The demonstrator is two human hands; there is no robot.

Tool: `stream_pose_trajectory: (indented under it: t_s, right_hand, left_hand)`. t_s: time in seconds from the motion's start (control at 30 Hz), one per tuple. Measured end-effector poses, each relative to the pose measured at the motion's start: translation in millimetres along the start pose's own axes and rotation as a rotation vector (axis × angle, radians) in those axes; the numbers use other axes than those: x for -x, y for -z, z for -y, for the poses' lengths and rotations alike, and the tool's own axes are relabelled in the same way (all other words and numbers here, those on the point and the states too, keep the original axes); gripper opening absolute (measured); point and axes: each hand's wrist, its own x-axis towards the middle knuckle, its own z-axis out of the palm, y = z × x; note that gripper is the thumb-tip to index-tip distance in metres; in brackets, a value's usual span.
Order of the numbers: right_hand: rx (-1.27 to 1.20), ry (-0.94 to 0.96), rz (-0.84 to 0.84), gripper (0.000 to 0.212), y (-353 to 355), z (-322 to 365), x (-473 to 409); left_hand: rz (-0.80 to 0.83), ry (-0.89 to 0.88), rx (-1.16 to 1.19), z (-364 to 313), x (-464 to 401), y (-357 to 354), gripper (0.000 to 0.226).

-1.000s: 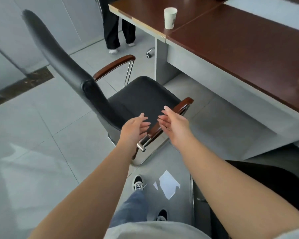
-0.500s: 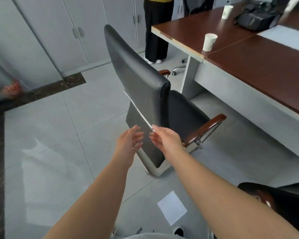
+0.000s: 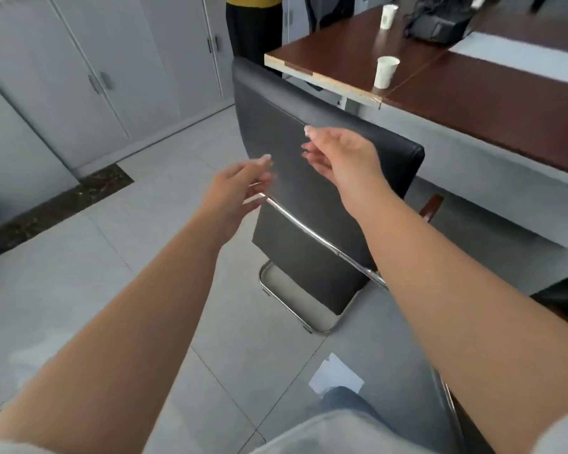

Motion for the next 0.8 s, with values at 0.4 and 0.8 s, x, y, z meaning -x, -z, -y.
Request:
stream_pose_trajectory:
  t_s: [0.4,0.8]
  right_hand:
    - [0.949,0.165,0.048,0.047,24.0,30.0,-105.7]
    - [1.21,-0.223,-0.075,0.083,13.3,21.8,-123.6]
  left_hand:
    - [0.257,-0.204,-0.239,-73.0,-120.3,-5.1,0.006]
    - [0.643,-0.343,-0.901,-123.9,-208.6,17.6,0.043]
